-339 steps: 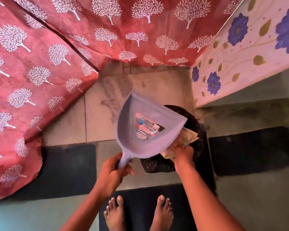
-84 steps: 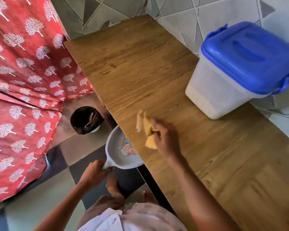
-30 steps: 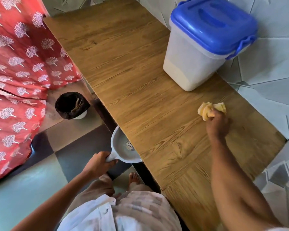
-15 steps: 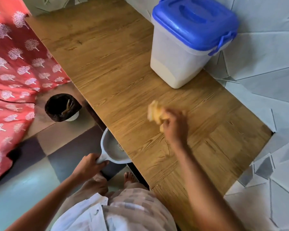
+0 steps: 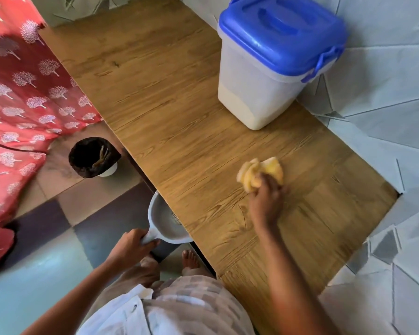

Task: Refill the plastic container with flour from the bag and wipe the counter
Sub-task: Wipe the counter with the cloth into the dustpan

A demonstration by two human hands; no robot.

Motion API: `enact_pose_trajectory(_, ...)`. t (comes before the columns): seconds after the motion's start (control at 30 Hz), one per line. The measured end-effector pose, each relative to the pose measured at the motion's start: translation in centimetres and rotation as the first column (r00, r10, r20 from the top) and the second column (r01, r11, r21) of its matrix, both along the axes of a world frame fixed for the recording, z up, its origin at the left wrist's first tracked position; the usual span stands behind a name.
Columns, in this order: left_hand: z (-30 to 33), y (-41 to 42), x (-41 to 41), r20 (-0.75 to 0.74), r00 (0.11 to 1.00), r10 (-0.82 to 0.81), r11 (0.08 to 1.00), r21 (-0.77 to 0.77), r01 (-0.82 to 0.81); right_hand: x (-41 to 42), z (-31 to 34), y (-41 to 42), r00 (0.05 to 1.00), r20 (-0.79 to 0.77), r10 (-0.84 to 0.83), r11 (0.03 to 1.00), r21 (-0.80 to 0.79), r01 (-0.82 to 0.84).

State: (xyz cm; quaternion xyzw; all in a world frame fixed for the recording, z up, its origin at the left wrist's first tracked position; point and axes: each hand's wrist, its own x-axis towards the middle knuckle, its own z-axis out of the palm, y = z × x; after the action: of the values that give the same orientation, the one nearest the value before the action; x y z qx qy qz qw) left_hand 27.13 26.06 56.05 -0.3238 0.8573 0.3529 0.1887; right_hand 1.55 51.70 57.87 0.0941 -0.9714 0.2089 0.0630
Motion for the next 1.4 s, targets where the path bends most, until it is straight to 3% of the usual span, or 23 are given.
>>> enact_pose_trajectory(0.07, -0.1, 0.1, 0.1, -0.010, 1.000, 0.002, 1.000, 0.005, -0.002, 6.3, 0.6, -2.7, 0.973, 0.030, 0.231, 0.971, -0.070, -0.228)
enact_pose_trajectory(0.13, -0.1, 0.2, 0.1, -0.014, 1.000, 0.007, 1.000, 0.001, -0.007, 9.9, 1.3, -4.1, 0.875, 0.074, 0.479, 0.870, -0.172, -0.462)
enact_pose_trajectory(0.2, -0.1, 0.3, 0.0, -0.020, 1.000, 0.005, 1.000, -0.001, -0.005, 10.1, 1.9, -3.8, 0.821, 0.090, 0.564, 0.805, -0.281, -0.522)
enact_pose_trajectory(0.3, -0.2, 0.2, -0.1, -0.015, 1.000, 0.002, 1.000, -0.001, -0.002, 5.3, 2.8, -0.6, 0.928, -0.065, 0.367, 0.908, -0.194, -0.372)
enact_pose_trajectory(0.4, -0.2, 0.4, -0.1, 0.001, 1.000, 0.003, 1.000, -0.002, -0.003, -2.2, 4.0, 4.6, 0.985, -0.163, 0.061, 0.998, -0.024, -0.065)
enact_pose_trajectory(0.5, 0.2, 0.7, -0.1, 0.012, 1.000, -0.014, 1.000, 0.001, 0.014, -5.8, 2.7, 8.8, 0.977, -0.042, -0.208, 0.976, 0.056, 0.211)
enact_pose_trajectory(0.57, 0.3, 0.8, 0.0, 0.011, 1.000, -0.028, 1.000, 0.004, 0.028, -4.5, 1.2, 8.7, 0.961, 0.017, -0.276, 0.955, 0.122, 0.272)
enact_pose_trajectory(0.63, 0.3, 0.8, 0.1, 0.001, 1.000, -0.026, 1.000, 0.016, 0.026, -0.6, 0.2, 6.3, 0.975, 0.008, -0.224, 0.963, 0.153, 0.220)
enact_pose_trajectory(0.73, 0.3, 1.1, 0.3, -0.026, 0.999, -0.026, 0.999, 0.026, 0.026, 7.7, 0.4, 0.0, 0.999, 0.039, 0.003, 1.000, 0.005, -0.004)
enact_pose_trajectory(0.87, 0.5, 1.5, 0.3, -0.035, 0.999, -0.033, 0.999, 0.022, 0.034, 14.8, 1.7, -5.6, 0.893, 0.095, 0.439, 0.879, -0.249, -0.406)
enact_pose_trajectory(0.97, 0.8, 1.5, 0.1, -0.038, 0.998, -0.044, 0.999, 0.030, 0.045, 13.0, 3.6, -4.3, 0.943, 0.003, 0.332, 0.895, -0.317, -0.314)
enact_pose_trajectory(1.07, 0.9, 1.5, 0.1, -0.035, 0.998, -0.045, 0.999, 0.024, 0.046, 9.9, 5.1, 0.0, 0.988, -0.131, 0.078, 0.980, -0.173, -0.101)
enact_pose_trajectory(1.17, 0.8, 1.4, 0.2, -0.015, 0.999, -0.041, 0.999, 0.025, 0.041, 9.0, 3.6, 3.3, 0.984, -0.028, -0.177, 0.984, 0.003, 0.177)
enact_pose_trajectory(1.2, 0.8, 1.4, 0.2, -0.013, 0.999, -0.043, 0.999, 0.025, 0.043, 9.6, 2.5, 3.1, 0.978, 0.040, -0.204, 0.978, 0.045, 0.203)
enact_pose_trajectory(1.3, 0.9, 1.4, 0.2, 0.000, 0.999, -0.041, 0.999, 0.031, 0.041, 12.4, 0.9, -1.3, 0.995, 0.099, -0.028, 0.995, 0.095, 0.018)
enact_pose_trajectory(1.4, 0.7, 1.4, 0.3, 0.015, 0.999, -0.030, 0.999, 0.028, 0.030, 14.0, 2.4, -7.1, 0.931, 0.116, 0.346, 0.935, -0.120, -0.333)
